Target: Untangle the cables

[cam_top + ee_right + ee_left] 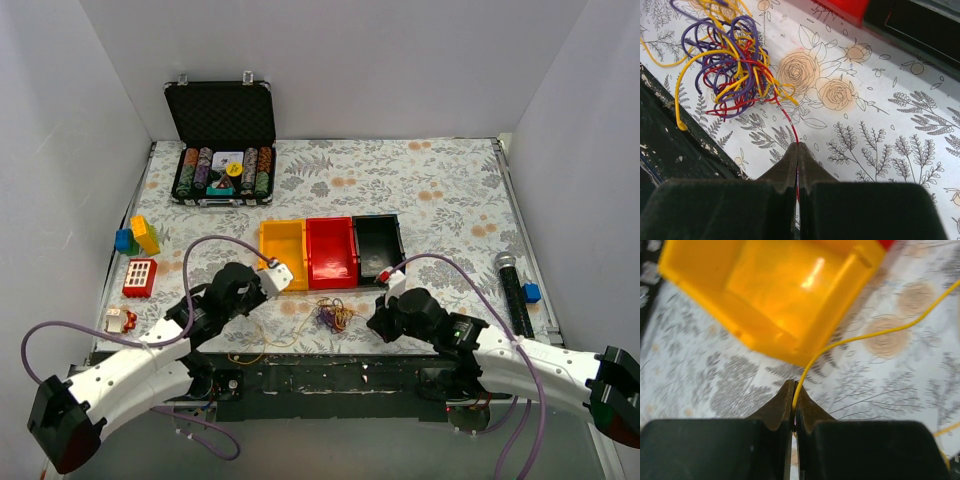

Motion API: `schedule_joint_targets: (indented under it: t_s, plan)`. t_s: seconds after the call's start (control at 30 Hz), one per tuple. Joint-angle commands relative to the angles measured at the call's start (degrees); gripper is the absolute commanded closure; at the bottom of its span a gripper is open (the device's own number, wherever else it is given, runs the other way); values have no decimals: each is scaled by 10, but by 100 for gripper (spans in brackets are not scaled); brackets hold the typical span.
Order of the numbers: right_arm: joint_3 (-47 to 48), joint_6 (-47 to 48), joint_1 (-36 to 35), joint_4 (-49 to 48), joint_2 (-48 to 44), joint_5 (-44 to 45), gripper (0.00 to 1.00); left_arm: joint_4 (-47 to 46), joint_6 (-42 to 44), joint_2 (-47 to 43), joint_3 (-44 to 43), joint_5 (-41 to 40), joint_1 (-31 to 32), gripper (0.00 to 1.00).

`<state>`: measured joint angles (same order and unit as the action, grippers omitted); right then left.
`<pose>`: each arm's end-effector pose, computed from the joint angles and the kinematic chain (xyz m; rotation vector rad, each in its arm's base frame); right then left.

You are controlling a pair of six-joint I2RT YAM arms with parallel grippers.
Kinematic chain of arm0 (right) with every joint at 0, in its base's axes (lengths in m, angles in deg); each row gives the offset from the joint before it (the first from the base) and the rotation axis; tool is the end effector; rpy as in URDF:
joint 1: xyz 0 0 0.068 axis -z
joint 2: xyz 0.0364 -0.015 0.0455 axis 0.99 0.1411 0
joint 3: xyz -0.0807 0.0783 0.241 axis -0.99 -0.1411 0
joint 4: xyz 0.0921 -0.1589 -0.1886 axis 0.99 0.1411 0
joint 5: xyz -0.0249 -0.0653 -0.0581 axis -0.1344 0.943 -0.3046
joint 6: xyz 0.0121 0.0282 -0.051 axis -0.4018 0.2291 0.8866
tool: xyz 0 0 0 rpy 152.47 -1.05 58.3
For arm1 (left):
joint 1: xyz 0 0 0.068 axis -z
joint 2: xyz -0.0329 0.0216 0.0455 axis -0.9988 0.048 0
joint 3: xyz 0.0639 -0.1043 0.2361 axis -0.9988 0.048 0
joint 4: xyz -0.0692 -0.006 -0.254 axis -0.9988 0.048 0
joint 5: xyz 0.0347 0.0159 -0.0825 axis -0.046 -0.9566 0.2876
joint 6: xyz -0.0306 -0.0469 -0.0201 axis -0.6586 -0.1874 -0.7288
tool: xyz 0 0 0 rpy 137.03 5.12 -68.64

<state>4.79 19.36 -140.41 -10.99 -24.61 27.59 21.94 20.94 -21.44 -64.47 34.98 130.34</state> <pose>0.0977 0.1506 0.1529 -0.5918 2.1334 0.7223 0.1332 -0.1189 0.1893 0.5925 2.2656 -0.3693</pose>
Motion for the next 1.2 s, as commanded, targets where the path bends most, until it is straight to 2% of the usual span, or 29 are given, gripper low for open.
schedule_joint_targets:
  t_s: [0.0,0.13,0.23,0.33,0.37,0.53,0.57,0.73,0.9,0.97,1.03,1.17]
  plan:
    - [19,-7,1,2,-18,17,99,-7,-9,-51,3,-150,-47,100]
    - [14,-10,1,2,-17,13,99,-17,-39,-61,-2,-193,-111,100]
    - [14,-11,1,1,-14,10,99,6,-40,-51,-7,-165,-156,100]
    - [13,-12,0,0,-21,7,99,36,-12,-52,-6,-105,-162,100]
    - [12,-13,0,-1,-23,7,99,50,-2,-51,-9,-83,-162,89]
    - [6,-13,1,-6,-31,1,99,78,54,-34,-49,4,-162,8]
    - [6,-13,0,-8,-30,-3,99,75,64,-36,-60,19,-162,2]
    - [2,-13,0,-19,-23,-8,99,72,97,-45,-129,154,-162,2]
    - [-2,-13,1,-31,-21,-10,99,119,79,-9,-167,402,-155,2]
    - [-3,-15,1,-33,-20,-8,99,109,57,31,-152,416,-126,5]
    - [-5,-18,-1,-34,-20,-7,99,68,31,84,-131,381,-78,8]
    - [-9,-26,0,-35,-28,-7,99,7,8,166,-105,380,-28,7]
